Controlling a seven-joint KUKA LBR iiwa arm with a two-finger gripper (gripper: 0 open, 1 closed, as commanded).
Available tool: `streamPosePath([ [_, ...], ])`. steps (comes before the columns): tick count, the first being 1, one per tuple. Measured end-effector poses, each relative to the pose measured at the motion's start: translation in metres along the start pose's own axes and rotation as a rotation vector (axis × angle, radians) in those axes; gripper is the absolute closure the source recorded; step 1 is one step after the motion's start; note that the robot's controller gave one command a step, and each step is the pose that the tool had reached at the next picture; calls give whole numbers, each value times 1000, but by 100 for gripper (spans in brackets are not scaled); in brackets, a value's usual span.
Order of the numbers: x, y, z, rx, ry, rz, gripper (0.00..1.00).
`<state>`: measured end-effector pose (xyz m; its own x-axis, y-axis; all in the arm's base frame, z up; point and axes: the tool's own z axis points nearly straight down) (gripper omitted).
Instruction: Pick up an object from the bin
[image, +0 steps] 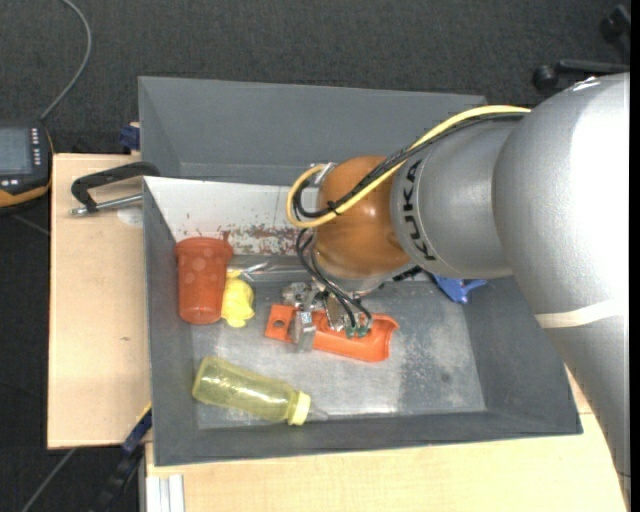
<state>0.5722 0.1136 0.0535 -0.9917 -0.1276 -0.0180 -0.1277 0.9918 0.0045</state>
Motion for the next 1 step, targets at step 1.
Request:
streamPosePath([
  [1, 0, 0, -6, 0, 0, 0, 100],
])
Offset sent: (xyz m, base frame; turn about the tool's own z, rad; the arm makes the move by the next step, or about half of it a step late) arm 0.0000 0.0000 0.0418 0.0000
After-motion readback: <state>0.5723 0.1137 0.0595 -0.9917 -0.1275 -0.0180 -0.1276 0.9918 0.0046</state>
